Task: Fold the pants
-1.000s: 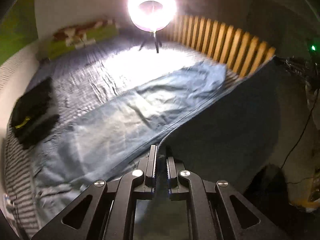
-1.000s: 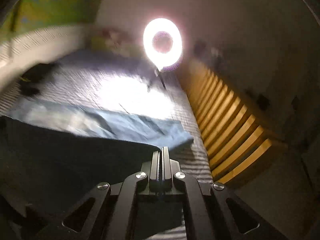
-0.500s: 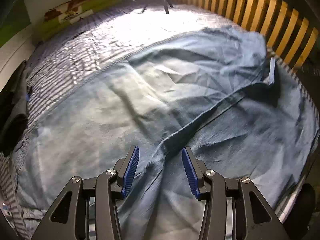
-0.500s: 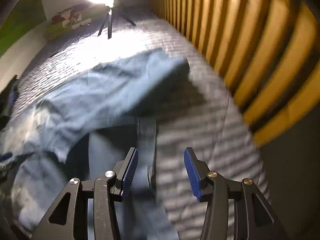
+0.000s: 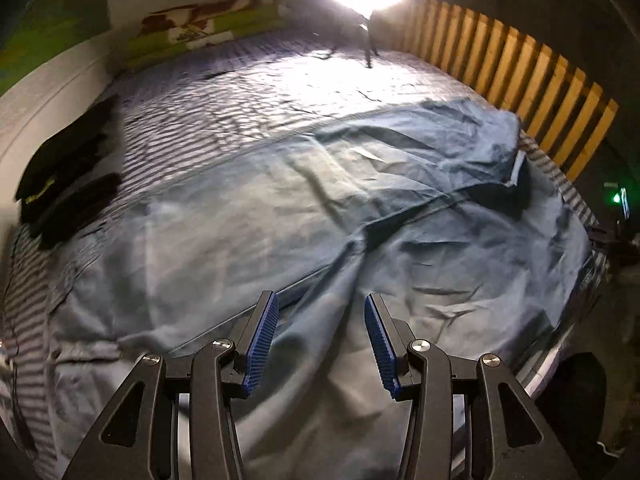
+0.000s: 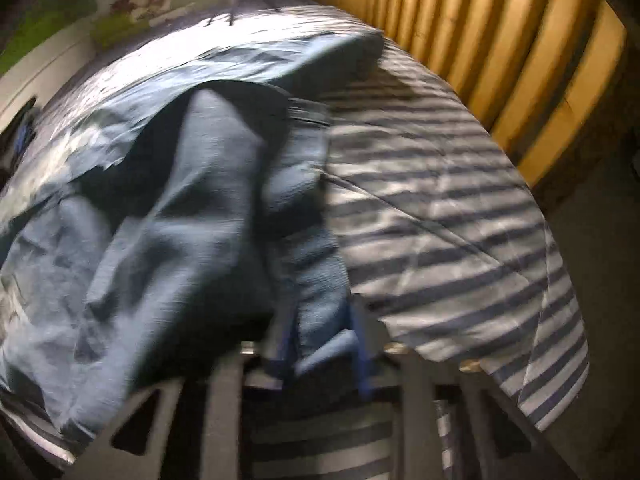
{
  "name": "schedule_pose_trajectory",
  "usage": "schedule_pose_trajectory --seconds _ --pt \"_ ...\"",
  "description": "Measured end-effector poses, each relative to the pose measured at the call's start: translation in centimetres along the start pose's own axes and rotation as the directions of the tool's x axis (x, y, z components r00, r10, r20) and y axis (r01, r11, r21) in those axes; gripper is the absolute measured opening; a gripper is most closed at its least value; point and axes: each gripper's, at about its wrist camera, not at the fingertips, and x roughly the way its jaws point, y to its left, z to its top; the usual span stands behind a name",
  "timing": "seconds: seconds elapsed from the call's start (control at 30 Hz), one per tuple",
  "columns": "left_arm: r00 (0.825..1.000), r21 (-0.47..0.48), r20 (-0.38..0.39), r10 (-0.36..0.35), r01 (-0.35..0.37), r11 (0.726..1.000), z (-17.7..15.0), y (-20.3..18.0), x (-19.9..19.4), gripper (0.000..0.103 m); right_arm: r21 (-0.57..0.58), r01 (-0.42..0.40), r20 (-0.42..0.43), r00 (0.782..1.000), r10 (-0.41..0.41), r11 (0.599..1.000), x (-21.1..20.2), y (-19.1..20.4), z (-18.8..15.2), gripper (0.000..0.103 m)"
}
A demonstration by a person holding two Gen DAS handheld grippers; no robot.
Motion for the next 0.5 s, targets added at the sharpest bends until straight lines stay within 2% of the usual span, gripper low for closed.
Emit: schedule_pose_trajectory --seconds 0.1,0.17,0.23,0.3,0.4,0.47,0.5 --pt "0.999 -0.048 0.024 0.030 -0.029 0.998 -0.7 2.1 -2.0 0.048 0.003 -0.012 0.021 1.000 0.012 1.000 -1.7 -0.4 0.0 0.011" --pt "0.998 -0.097 0.036 0.049 -0.045 0.994 -1.4 4.2 -3.4 0.048 0.027 0.003 0.067 0.998 -0.004 1.000 -3.9 -1.2 0.3 0.011" --pt "0.996 -0.150 0.030 0.082 -0.077 0.986 -2.4 6.6 -4.7 0.048 0.050 0.046 0.136 0.989 -0.052 0.998 -6.9 -2.2 0.6 0.011" --pt "0.992 -0.220 0.024 0.125 -0.117 0.968 -3.9 9.4 -5.8 0.049 0.059 0.121 0.214 0.968 -0.130 0.991 -9.8 -3.5 1.0 0.010" --pt "0.986 -0.372 0.009 0.168 -0.153 0.915 -7.4 14.9 -7.8 0.050 0.099 0.216 0.228 0.945 -0.234 0.971 -11.7 -5.6 1.2 0.010" --pt "0.975 -0.436 -0.006 0.223 -0.203 0.877 -9.5 17.9 -8.9 0.053 0.100 0.276 0.174 0.941 -0.290 0.956 -10.5 -6.2 1.3 0.010" --pt "0.963 -0.468 -0.021 0.268 -0.247 0.849 -10.8 19.7 -9.6 0.057 0.072 0.296 0.141 0.942 -0.304 0.952 -9.6 -5.9 1.2 0.011"
